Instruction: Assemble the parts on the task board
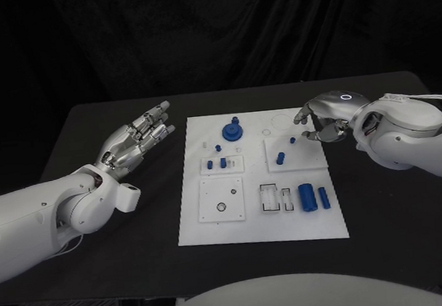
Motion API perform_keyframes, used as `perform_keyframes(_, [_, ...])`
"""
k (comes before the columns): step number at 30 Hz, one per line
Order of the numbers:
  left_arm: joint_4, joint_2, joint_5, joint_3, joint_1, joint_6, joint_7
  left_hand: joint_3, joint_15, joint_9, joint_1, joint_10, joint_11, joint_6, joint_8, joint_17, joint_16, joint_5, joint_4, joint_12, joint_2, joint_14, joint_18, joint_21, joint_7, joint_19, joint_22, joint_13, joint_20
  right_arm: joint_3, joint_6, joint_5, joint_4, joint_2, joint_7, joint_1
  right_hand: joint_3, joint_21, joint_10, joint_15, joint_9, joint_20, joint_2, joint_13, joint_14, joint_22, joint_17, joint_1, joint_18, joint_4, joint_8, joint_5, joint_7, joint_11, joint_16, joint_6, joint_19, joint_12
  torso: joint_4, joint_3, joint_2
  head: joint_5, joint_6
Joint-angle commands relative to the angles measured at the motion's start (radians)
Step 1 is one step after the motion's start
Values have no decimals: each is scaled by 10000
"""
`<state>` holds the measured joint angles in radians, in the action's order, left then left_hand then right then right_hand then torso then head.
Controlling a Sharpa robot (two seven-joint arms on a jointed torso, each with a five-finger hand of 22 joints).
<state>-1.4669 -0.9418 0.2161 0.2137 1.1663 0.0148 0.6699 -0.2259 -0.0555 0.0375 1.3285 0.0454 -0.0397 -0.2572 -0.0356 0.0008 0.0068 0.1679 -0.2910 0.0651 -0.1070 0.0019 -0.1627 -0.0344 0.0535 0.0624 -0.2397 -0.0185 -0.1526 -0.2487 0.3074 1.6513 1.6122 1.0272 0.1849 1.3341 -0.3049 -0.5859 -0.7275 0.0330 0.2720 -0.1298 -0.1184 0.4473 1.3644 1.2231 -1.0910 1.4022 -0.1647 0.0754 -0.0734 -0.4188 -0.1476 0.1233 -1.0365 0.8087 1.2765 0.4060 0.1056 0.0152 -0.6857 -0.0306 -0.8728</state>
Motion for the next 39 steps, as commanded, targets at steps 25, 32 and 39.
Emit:
perform_keyframes(25, [-102,6,-866,-10,-228,-871,1165,-180,-415,-13,876,-44,520,58,35,-8,-68,856,97,62,-354,-19,-138,41,150,-162,579,2,-529,4,121,225,-311,-235,-10,-428,-398,-594,-808,-76,45,56,-132,-562,123,480,-55,-286,87,-181,-148,-514,-17,-93,-418,478,193,50,181,-650,80,-331,2])
perform_keyframes(32, [-81,23,-867,-10,-254,-960,1155,-397,-503,-11,559,-48,600,67,33,-8,-68,321,-9,72,-413,-19,-152,36,175,-151,622,3,-613,4,59,120,-435,-330,-112,-484,-420,-674,-866,-85,50,67,-156,-614,160,531,-55,-362,99,-153,-154,-420,-47,-108,-465,517,244,46,160,-636,70,-326,2])
perform_keyframes(39, [-61,24,-867,-10,-265,-997,1122,-404,-504,-13,546,-44,613,81,35,-8,-68,325,-4,80,-425,-19,-153,36,175,-151,630,2,-614,4,1,102,-532,-451,-156,-564,-431,-709,-901,-89,44,72,-177,-653,162,561,-39,-406,107,-142,-132,-255,-53,-114,-478,498,262,43,167,-680,82,-324,2])
